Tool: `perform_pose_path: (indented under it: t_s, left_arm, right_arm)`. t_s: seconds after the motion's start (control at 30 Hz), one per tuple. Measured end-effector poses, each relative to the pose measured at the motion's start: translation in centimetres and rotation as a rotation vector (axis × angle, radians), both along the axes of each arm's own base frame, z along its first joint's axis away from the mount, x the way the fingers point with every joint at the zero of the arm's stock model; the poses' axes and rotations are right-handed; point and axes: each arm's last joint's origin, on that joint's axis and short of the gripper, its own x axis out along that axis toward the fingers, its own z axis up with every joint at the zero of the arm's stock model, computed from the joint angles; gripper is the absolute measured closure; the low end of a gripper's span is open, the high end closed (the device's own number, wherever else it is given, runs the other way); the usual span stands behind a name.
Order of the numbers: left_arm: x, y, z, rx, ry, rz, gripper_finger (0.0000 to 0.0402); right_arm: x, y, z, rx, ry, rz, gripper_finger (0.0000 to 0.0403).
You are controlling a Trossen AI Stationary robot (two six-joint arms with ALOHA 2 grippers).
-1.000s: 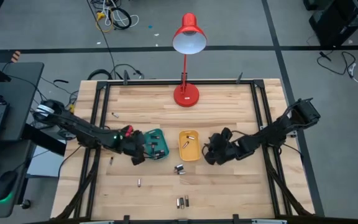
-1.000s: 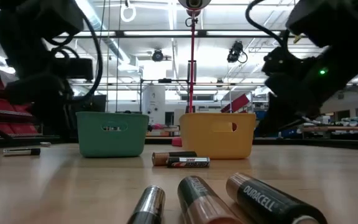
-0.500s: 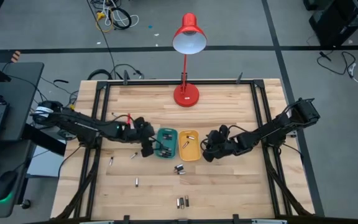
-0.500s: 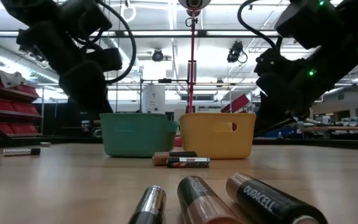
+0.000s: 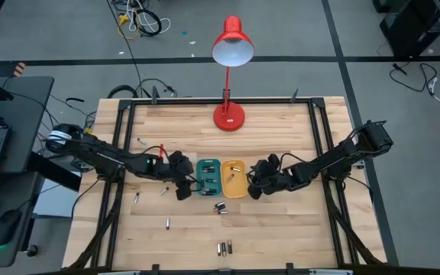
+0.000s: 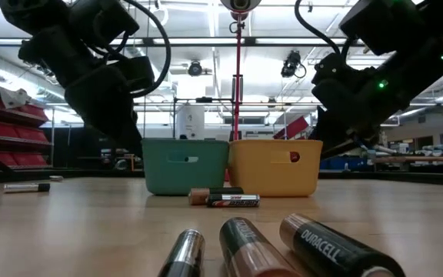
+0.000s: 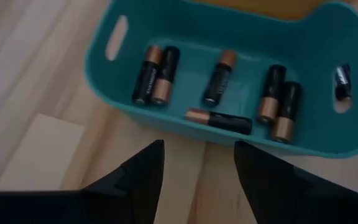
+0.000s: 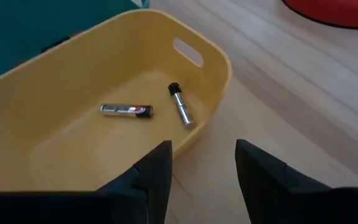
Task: Sort batteries
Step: Put the white battery into the yellow bin
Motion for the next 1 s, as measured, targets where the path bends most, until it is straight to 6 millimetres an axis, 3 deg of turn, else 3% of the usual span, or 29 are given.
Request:
perform_pose_path:
  t_s: [0.3, 0.5, 0.57, 0.7, 1.0]
  left_arm:
    - [-0.8, 0.0, 0.4, -0.005, 0.078, 0.034, 0.019]
    - [-3.6, 0.8, 2.4, 0.065, 0.297, 0.152, 0.019]
    - [-4.5, 1.6, 3.3, 0.109, 0.333, 0.227, 0.019]
    - [-5.7, 4.2, 4.2, 0.026, 0.343, 0.427, 0.019]
    - [-7.3, 10.1, 3.4, -0.069, 0.352, 0.973, 0.019]
  right_arm:
    - [0.0, 0.0, 0.0, -0.039, -0.014, -0.031, 0.0247]
    - [0.0, 0.0, 0.3, -0.15, -0.025, -0.056, 0.0246]
    - [0.1, -0.2, 0.6, -0.172, -0.033, -0.057, 0.0246]
    - [0.6, -0.8, 1.2, -0.187, -0.076, -0.059, 0.0249]
    - [1.3, -1.0, 1.8, -0.18, -0.127, -0.012, 0.025]
